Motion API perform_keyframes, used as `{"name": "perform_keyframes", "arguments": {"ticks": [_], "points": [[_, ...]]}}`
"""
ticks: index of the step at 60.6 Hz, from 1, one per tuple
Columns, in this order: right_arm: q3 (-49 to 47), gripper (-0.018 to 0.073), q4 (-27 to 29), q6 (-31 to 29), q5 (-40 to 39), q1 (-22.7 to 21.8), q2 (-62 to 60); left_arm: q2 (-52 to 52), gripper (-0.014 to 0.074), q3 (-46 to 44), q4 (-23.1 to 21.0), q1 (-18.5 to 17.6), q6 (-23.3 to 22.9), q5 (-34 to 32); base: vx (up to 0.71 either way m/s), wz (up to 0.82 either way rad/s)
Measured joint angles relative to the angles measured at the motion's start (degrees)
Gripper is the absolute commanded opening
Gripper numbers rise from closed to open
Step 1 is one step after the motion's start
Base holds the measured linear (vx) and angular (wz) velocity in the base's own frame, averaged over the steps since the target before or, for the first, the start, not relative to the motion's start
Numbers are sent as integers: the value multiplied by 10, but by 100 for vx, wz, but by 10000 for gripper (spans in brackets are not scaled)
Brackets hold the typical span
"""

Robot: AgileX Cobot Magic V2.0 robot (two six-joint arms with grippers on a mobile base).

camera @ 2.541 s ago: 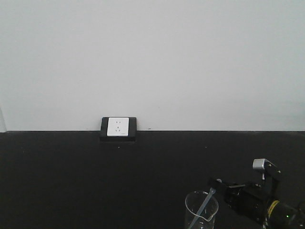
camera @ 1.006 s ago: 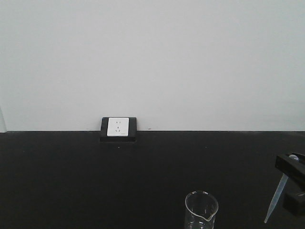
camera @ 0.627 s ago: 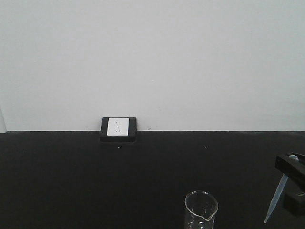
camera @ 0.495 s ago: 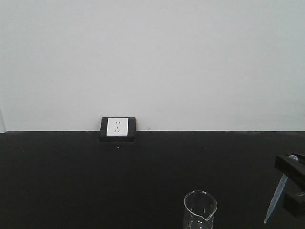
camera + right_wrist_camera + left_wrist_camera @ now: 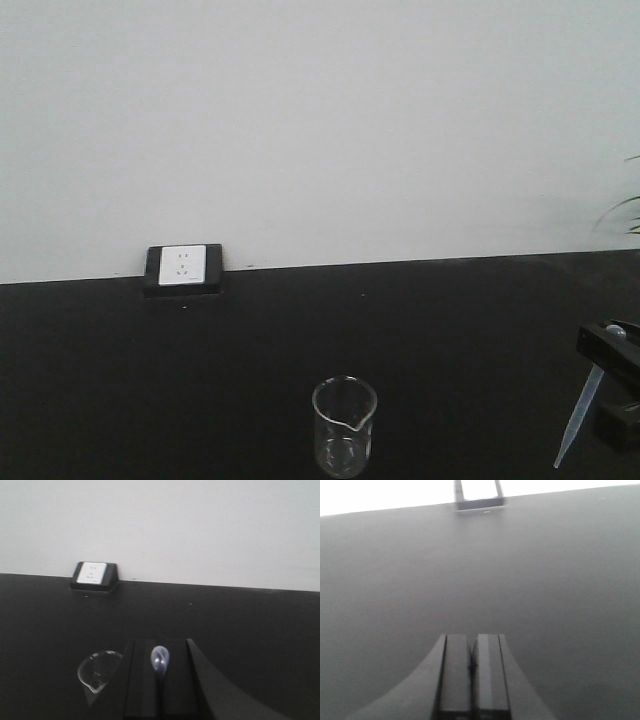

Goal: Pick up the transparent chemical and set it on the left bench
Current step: 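Turn the base away from the beaker while holding the pipette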

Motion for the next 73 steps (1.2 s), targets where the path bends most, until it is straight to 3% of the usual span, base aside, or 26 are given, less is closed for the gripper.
{"name": "perform_keyframes", "arguments": {"ticks": [33, 73], "points": [[0, -4, 0, 0, 4, 0, 0, 0, -4, 0, 0, 0, 0, 0, -19, -31], [0, -4, -1, 0, 4, 0, 0, 0, -4, 0, 0, 0, 0, 0, -34, 23]]}}
